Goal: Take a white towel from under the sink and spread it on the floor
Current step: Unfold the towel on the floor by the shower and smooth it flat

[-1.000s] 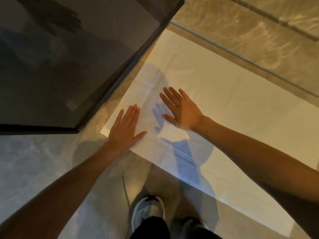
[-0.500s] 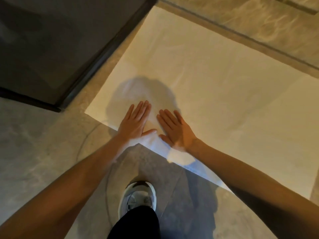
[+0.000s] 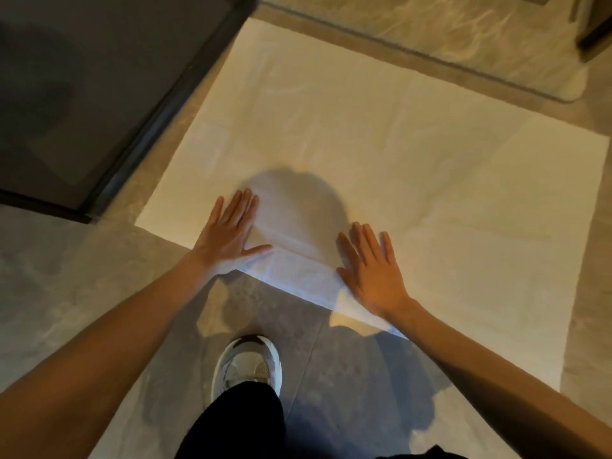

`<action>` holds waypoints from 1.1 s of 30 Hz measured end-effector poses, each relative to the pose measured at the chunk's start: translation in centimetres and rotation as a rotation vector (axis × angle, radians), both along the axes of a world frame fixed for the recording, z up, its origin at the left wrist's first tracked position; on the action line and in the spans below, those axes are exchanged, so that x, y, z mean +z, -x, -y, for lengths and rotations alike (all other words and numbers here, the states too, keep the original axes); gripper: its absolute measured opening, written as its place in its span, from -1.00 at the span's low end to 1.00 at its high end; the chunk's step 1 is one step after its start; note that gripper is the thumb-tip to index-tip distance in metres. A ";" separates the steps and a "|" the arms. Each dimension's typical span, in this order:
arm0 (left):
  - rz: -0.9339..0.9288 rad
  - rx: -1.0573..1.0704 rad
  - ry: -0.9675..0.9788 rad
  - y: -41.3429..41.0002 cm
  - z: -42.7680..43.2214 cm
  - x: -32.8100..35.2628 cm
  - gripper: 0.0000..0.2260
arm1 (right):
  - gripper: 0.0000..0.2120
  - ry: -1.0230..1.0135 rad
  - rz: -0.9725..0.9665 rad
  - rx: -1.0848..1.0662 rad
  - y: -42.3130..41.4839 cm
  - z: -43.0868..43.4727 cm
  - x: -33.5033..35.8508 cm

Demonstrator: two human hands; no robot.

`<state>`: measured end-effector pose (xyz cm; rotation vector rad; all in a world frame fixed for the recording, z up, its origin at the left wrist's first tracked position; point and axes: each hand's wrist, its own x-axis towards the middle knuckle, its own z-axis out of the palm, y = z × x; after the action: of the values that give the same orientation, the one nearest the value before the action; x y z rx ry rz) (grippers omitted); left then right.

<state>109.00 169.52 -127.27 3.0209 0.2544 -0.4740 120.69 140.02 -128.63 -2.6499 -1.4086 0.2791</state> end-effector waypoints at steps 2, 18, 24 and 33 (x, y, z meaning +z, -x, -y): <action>0.059 -0.024 0.038 -0.5 1.7 0.3 -0.16 | -0.45 0.057 0.004 -0.007 -0.1 1.0 -0.3; 0.013 -0.100 0.023 -3.4 7.7 -0.9 -0.27 | -0.42 0.070 0.003 -0.122 1.4 8.4 -0.6; -0.036 -0.071 0.000 -4.2 7.6 0.0 -0.26 | -0.42 0.070 -0.026 -0.152 1.1 10.1 0.0; 0.046 -0.178 0.083 -6.2 15.7 -0.6 -0.28 | -0.45 0.042 -0.041 -0.309 1.1 8.1 0.2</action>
<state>115.21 153.82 -127.86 2.9818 -0.0372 -0.4161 119.64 131.94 -128.47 -2.8244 -0.9711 0.3278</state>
